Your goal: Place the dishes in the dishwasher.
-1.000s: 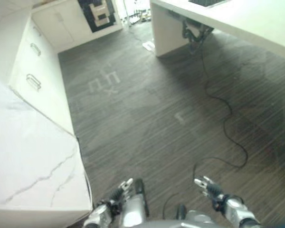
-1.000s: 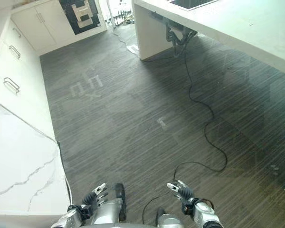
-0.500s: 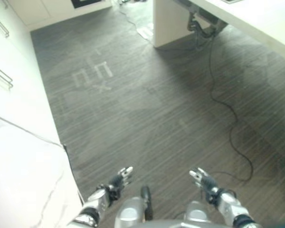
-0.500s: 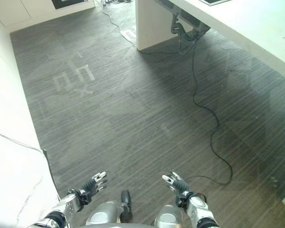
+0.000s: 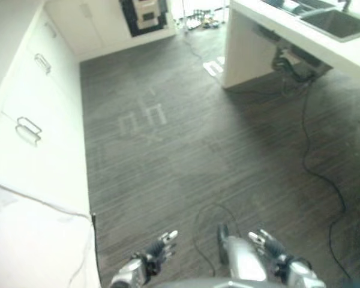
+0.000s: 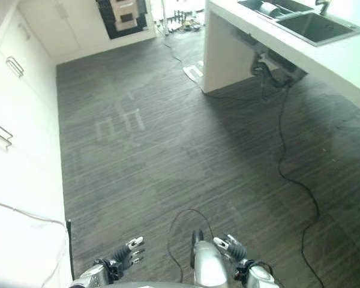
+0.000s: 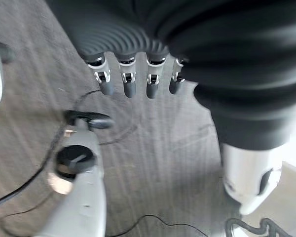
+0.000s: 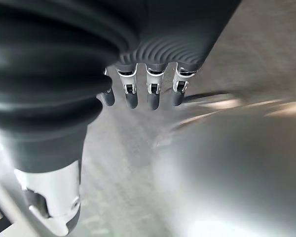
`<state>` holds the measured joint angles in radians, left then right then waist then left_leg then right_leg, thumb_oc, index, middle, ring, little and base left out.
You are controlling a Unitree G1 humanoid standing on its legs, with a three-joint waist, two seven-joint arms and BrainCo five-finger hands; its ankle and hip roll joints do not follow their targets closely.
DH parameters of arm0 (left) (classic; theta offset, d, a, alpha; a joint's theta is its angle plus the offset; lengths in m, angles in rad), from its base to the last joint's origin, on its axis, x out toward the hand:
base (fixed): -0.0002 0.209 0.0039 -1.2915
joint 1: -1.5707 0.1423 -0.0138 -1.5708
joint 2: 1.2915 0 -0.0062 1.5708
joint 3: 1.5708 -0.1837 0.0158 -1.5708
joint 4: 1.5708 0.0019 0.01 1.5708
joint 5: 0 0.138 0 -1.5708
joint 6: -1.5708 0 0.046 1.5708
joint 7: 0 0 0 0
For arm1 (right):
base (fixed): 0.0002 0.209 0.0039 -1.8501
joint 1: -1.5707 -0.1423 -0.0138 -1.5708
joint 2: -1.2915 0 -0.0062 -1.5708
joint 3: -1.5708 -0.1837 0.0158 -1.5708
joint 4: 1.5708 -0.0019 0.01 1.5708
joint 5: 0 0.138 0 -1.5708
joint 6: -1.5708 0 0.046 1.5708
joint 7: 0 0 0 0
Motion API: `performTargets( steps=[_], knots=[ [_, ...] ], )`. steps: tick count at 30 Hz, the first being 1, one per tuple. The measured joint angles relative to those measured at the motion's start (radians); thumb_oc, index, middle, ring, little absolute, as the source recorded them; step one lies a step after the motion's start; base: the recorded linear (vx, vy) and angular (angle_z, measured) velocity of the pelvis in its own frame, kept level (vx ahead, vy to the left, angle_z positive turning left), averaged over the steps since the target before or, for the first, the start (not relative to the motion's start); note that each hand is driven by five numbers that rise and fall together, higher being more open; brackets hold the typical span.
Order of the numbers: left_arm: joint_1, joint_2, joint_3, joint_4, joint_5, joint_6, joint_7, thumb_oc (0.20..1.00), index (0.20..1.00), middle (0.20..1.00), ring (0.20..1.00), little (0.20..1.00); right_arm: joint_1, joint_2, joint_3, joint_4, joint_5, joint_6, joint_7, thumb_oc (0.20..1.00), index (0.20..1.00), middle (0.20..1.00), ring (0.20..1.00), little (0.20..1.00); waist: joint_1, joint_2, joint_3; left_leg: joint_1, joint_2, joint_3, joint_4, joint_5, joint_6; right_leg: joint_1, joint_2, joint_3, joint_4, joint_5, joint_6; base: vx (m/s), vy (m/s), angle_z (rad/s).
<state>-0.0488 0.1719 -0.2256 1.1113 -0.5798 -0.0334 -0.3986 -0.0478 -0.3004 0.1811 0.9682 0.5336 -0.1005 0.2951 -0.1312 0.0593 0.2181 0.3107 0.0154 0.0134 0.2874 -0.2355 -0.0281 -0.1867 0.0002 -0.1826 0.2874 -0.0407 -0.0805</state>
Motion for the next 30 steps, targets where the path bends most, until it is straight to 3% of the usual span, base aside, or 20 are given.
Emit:
performTargets(
  steps=[1,2,3,4,5,6,7,9,10,13,15,16,17,18,20,24,26,28,29,30],
  knots=[
    [0.000,-0.002,0.015,0.000,0.013,0.001,0.000,1.000,1.000,1.000,1.000,1.000,-0.026,-0.003,-0.001,0.000,0.000,0.000,-0.002,1.000,1.000,1.000,1.000,1.000,-0.004,0.003,-0.003,-0.017,0.022,0.013,0.100,0.030,-0.040,0.037,0.012,-0.014,-0.003,-0.008,-0.001,0.29,-0.176,-0.06],
    [-0.009,-0.006,0.032,-0.001,0.012,-0.002,-0.001,1.000,1.000,1.000,1.000,1.000,-0.041,-0.008,-0.002,-0.004,0.001,-0.001,-0.006,1.000,1.000,1.000,1.000,1.000,-0.014,-0.001,-0.009,-0.126,0.035,-0.002,0.316,0.121,-0.143,0.059,0.024,-0.021,0.008,-0.044,-0.017,0.40,-0.253,-0.06],
    [-0.020,-0.008,0.032,-0.002,0.012,-0.005,-0.005,1.000,1.000,1.000,1.000,1.000,-0.049,-0.013,0.003,-0.006,0.001,-0.001,-0.008,1.000,1.000,1.000,1.000,1.000,-0.010,-0.001,-0.009,-0.198,0.034,-0.019,0.450,0.213,-0.184,0.058,0.025,-0.015,0.028,-0.076,-0.026,0.29,-0.183,0.06],
    [-0.031,-0.004,0.033,-0.012,0.013,0.005,-0.010,1.000,1.000,1.000,1.000,1.000,-0.055,-0.018,0.004,-0.007,0.004,0.004,-0.017,1.000,1.000,1.000,1.000,1.000,0.000,-0.007,-0.004,-0.385,0.025,-0.043,0.746,0.240,-0.148,0.081,0.032,0.005,0.033,-0.131,-0.079,0.41,-0.140,-0.06],
    [-0.041,0.006,0.036,-0.014,0.012,0.004,-0.013,1.000,1.000,1.000,1.000,1.000,-0.053,-0.013,-0.003,0.009,0.006,0.009,-0.019,1.000,1.000,1.000,1.000,1.000,0.016,-0.036,0.010,-0.491,0.017,0.006,0.835,0.216,-0.059,0.118,0.027,0.014,0.002,-0.134,-0.084,0.33,0.009,-0.15],
    [-0.033,0.015,0.035,-0.015,0.011,0.000,-0.015,1.000,1.000,1.000,1.000,1.000,-0.048,-0.006,-0.002,0.029,0.010,0.009,-0.021,1.000,1.000,1.000,1.000,1.000,0.041,-0.064,0.017,-0.577,0.020,0.066,0.786,0.176,0.012,0.189,0.026,0.038,-0.052,-0.117,-0.056,0.73,0.237,-0.83],
    [-0.018,0.041,0.037,-0.046,0.012,-0.004,-0.028,1.000,1.000,1.000,1.000,1.000,-0.038,-0.009,0.003,0.035,0.010,0.006,-0.017,1.000,1.000,1.000,1.000,1.000,0.062,-0.076,0.019,-0.585,0.023,0.122,0.209,0.153,0.054,0.307,0.047,0.081,-0.169,-0.115,-0.021,0.65,0.272,-0.93],
    [0.005,0.048,0.031,-0.046,0.011,-0.003,-0.032,1.000,1.000,1.000,1.000,1.000,-0.039,-0.017,0.007,0.047,0.010,0.005,-0.019,1.000,1.000,1.000,1.000,1.000,0.058,-0.035,0.013,-0.587,0.034,0.050,-0.301,0.210,0.007,0.407,0.094,0.148,-0.257,-0.116,-0.004,0.57,0.216,-1.01],
    [0.003,0.046,0.051,-0.044,0.010,-0.014,-0.032,1.000,1.000,1.000,1.000,1.000,-0.040,-0.016,0.010,0.061,0.010,0.005,-0.019,1.000,1.000,1.000,1.000,1.000,0.064,-0.029,0.023,-0.616,0.040,-0.015,-0.378,0.230,-0.005,0.465,0.101,0.177,-0.287,-0.117,-0.002,0.49,0.192,-1.15],
    [-0.009,0.050,0.107,-0.050,0.010,-0.024,-0.035,1.000,1.000,1.000,1.000,1.000,-0.037,-0.016,0.049,0.094,0.008,0.004,-0.011,1.000,1.000,1.000,1.000,1.000,0.095,-0.056,0.031,-0.681,0.055,0.018,-0.297,0.245,-0.003,0.568,0.069,0.197,-0.322,-0.160,0.071,0.40,0.239,-1.27],
    [-0.011,0.036,0.094,-0.042,0.011,-0.008,-0.037,1.000,1.000,1.000,1.000,1.000,0.002,-0.034,0.045,0.091,0.006,0.004,-0.006,1.000,1.000,1.000,1.000,1.000,0.067,-0.048,0.023,-0.600,0.033,0.167,-0.220,0.263,0.150,0.625,0.065,0.159,-0.247,-0.196,0.131,0.44,0.315,-0.60],
    [-0.017,0.047,0.086,-0.034,0.011,-0.002,-0.036,1.000,1.000,1.000,1.000,1.000,0.021,-0.006,0.044,0.090,0.005,0.005,-0.007,1.000,1.000,1.000,1.000,1.000,0.061,-0.096,0.023,-0.547,0.005,0.156,-0.228,0.362,0.224,0.626,0.030,0.119,-0.130,-0.208,0.151,0.47,0.364,-0.25],
    [-0.022,0.052,0.077,-0.034,0.012,0.001,-0.036,1.000,1.000,1.000,1.000,1.000,0.030,0.013,0.040,0.093,0.005,0.004,-0.007,1.000,1.000,1.000,1.000,1.000,0.061,-0.110,0.025,-0.512,-0.014,0.131,-0.232,0.385,0.247,0.578,-0.002,0.108,-0.003,-0.221,0.169,0.41,0.355,-0.33],
    [-0.030,0.055,0.069,-0.021,0.013,0.006,-0.037,1.000,1.000,1.000,1.000,1.000,0.021,0.025,0.030,0.096,0.005,0.003,-0.005,1.000,1.000,1.000,1.000,1.000,0.062,-0.117,0.022,-0.477,-0.017,0.112,-0.216,0.382,0.197,0.560,-0.019,0.093,-0.024,-0.293,0.162,0.48,0.532,-0.19],
    [-0.079,0.065,0.067,0.009,0.014,0.013,-0.035,1.000,1.000,1.000,1.000,1.000,0.024,0.031,0.001,0.069,-0.006,-0.001,-0.002,1.000,1.000,1.000,1.000,1.000,0.056,-0.102,0.024,-0.385,-0.062,0.115,-0.243,0.338,0.157,0.432,-0.051,0.069,0.003,-0.199,0.167,0.36,0.429,0.18],
    [-0.117,0.102,0.029,-0.027,0.012,0.022,-0.014,1.000,1.000,1.000,1.000,1.000,0.002,0.061,0.001,0.032,-0.025,0.008,-0.009,1.000,1.000,1.000,1.000,1.000,0.070,-0.050,0.022,-0.299,-0.076,0.112,-0.300,0.296,0.192,0.236,-0.111,0.031,0.438,-0.158,0.228,0.16,0.157,0.03],
    [-0.106,0.096,0.026,-0.035,0.010,0.027,0.002,1.000,1.000,1.000,1.000,1.000,-0.018,0.056,0.003,0.032,-0.043,0.005,-0.009,1.000,1.000,1.000,1.000,1.000,0.082,-0.022,0.022,-0.251,-0.059,0.127,-0.347,0.264,0.203,0.130,-0.120,-0.010,0.474,-0.187,0.229,0.18,0.044,-0.49],
    [-0.108,0.082,0.027,-0.033,0.011,0.036,0.003,1.000,1.000,1.000,1.000,1.000,-0.001,0.051,0.005,0.025,-0.042,0.008,-0.021,1.000,1.000,1.000,1.000,1.000,0.055,-0.024,0.028,-0.208,-0.047,0.129,-0.375,0.266,0.158,0.032,-0.067,-0.022,0.190,-0.200,0.194,0.17,-0.070,-0.06],
    [-0.108,0.074,0.027,-0.030,0.011,0.036,0.003,1.000,1.000,1.000,1.000,1.000,0.014,0.045,0.007,0.024,-0.042,0.008,-0.020,1.000,1.000,1.000,1.000,1.000,0.053,-0.036,0.030,-0.196,-0.048,0.125,-0.375,0.250,0.136,-0.006,-0.053,-0.029,0.039,-0.170,0.159,0.18,-0.081,0.21],
    [-0.108,0.069,0.027,-0.015,0.011,0.036,0.003,1.000,1.000,1.000,1.000,1.000,0.027,0.044,0.008,0.027,-0.042,0.008,-0.019,1.000,1.000,1.000,1.000,1.000,0.049,-0.059,0.035,-0.178,-0.054,0.122,-0.375,0.234,0.129,-0.024,-0.054,-0.053,-0.139,-0.106,0.162,0.21,-0.067,0.09]
  ],
)
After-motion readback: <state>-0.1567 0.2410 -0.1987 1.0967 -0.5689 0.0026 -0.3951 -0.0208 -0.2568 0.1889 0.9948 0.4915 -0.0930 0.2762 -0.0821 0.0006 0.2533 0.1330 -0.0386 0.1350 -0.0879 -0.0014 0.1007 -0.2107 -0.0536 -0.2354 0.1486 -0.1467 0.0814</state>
